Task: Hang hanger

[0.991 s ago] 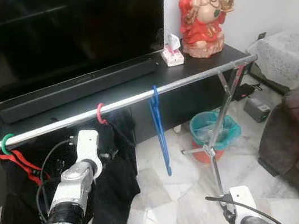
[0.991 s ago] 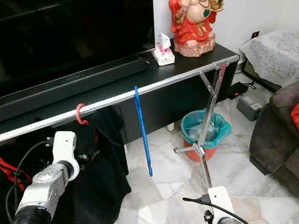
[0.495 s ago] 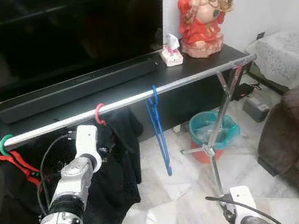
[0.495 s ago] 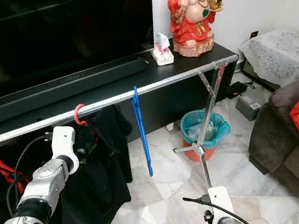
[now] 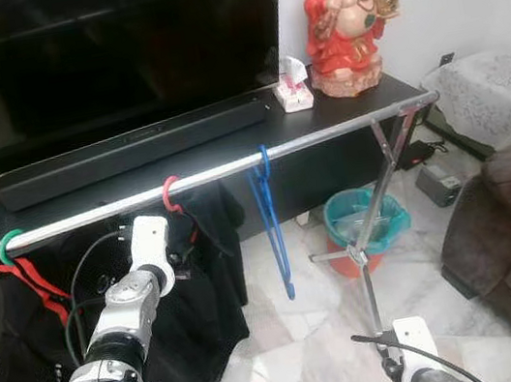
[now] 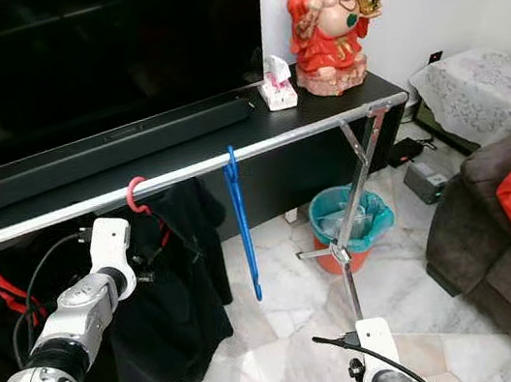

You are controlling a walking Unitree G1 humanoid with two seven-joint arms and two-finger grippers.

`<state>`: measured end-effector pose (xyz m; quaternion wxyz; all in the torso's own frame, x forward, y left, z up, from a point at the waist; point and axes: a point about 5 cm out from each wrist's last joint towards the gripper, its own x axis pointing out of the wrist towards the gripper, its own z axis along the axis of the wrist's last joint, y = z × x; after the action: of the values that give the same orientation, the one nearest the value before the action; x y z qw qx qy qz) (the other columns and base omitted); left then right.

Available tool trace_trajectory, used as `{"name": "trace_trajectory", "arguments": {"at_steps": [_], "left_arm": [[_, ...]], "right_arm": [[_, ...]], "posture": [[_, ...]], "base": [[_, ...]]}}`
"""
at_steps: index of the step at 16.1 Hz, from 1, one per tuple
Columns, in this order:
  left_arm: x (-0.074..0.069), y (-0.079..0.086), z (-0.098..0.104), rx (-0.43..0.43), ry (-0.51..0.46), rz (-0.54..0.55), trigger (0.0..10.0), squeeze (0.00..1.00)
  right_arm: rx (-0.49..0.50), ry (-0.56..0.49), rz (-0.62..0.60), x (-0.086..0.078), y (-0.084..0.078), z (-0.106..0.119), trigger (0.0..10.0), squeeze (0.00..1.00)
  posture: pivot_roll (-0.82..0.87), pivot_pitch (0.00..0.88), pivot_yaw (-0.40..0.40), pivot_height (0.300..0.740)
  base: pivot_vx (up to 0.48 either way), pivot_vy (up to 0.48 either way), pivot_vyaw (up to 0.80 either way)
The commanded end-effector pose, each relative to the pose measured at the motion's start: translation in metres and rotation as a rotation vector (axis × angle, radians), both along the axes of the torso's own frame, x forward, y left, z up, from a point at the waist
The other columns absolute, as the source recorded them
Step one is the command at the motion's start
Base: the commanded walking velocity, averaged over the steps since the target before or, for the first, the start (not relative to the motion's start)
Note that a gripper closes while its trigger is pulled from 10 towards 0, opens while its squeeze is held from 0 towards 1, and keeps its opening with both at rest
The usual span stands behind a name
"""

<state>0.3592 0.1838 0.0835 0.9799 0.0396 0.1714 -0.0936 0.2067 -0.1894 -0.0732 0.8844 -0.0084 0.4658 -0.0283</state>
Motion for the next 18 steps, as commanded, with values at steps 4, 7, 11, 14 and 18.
{"name": "trace_trajectory", "arguments": {"at_steps": [4,7,11,14,18], "left_arm": [[0.0019,-0.0034,0.0016,0.011,-0.006,-0.022,0.0,0.0],[0.0015,-0.0044,0.001,0.008,-0.009,-0.026,0.0,0.0],[0.0022,-0.0053,0.0021,0.005,-0.016,-0.029,0.0,0.0],[0.0023,-0.0054,0.0024,0.006,-0.019,-0.029,0.0,0.0],[0.0023,-0.005,0.0038,-0.001,-0.039,-0.022,0.0,0.0]], "right_arm": [[-0.003,0.003,-0.011,-0.0007,-0.0028,0.0,10.0,0.0],[-0.002,0.004,-0.012,-0.0014,-0.0023,-0.0005,10.0,0.0],[-0.001,0.005,-0.01,-0.0019,-0.0022,-0.0007,10.0,0.0],[-0.001,0.005,-0.01,-0.0018,-0.0022,-0.0007,10.0,0.0],[0.0,0.004,-0.01,-0.0015,-0.0021,-0.0006,10.0,0.0]], "posture": [[0.07,0.0,-0.048,0.74],[0.07,0.0,-0.047,0.74],[0.08,0.0,-0.048,0.74],[0.08,0.0,-0.046,0.74],[0.08,0.0,-0.047,0.74]], "base": [[0.0,0.0,0.0],[0.0,0.0,0.0],[0.0,0.0,0.0],[0.0,0.0,0.0],[0.0,0.0,0.0]]}}
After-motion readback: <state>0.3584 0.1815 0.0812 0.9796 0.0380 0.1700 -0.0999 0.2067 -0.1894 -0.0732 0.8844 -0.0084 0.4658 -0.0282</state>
